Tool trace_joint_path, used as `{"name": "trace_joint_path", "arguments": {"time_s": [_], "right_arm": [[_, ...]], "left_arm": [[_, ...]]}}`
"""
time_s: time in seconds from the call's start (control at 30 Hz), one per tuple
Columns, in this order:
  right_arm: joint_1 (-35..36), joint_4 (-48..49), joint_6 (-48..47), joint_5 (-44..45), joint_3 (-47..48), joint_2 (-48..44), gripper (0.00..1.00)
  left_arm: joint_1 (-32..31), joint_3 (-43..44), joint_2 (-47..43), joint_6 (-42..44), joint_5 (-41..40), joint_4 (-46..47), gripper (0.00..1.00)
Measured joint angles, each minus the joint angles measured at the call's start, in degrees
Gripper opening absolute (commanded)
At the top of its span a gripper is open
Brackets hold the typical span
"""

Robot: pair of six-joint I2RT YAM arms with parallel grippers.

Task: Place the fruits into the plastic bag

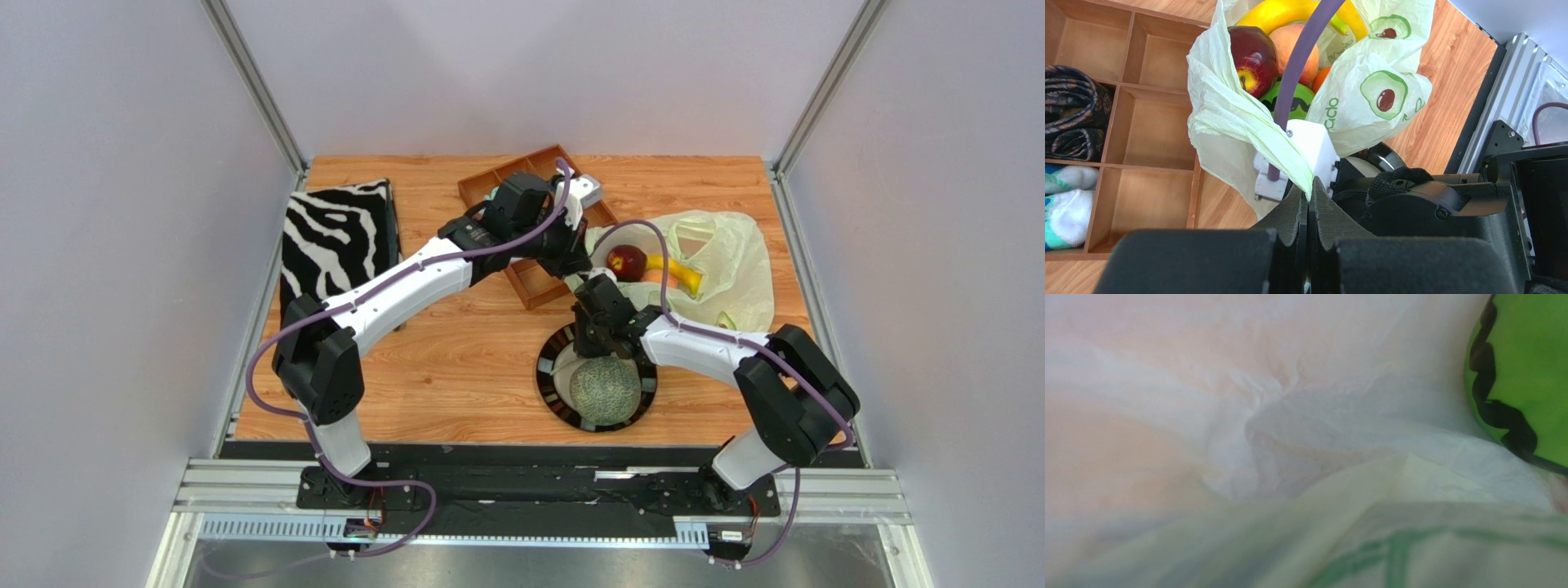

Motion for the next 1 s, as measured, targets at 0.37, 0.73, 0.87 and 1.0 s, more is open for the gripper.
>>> {"name": "trace_joint_path", "arguments": {"time_s": [0.37, 0.73, 0.87, 1.0], "right_arm": [[0.0, -4.1, 2.9, 2.0, -1.4, -8.2, 0.0], [0.1, -6.9, 3.0, 4.2, 0.2, -20.7, 0.0], [0.1, -7.6, 3.0, 5.0, 0.2, -26.7, 0.0], [0.1, -8.6, 2.8, 5.9, 0.2, -32.8, 0.0]], "left_arm": [[0.0, 0.0, 0.0, 0.0, 0.4, 0.3, 0.0], [0.0, 0.5, 0.0, 0.0, 0.6, 1.2, 0.0], [0.0, 0.5, 0.0, 0.0, 0.5, 1.2, 0.0], [0.0, 0.5, 0.0, -0.1, 0.5, 1.2, 0.0]]}}
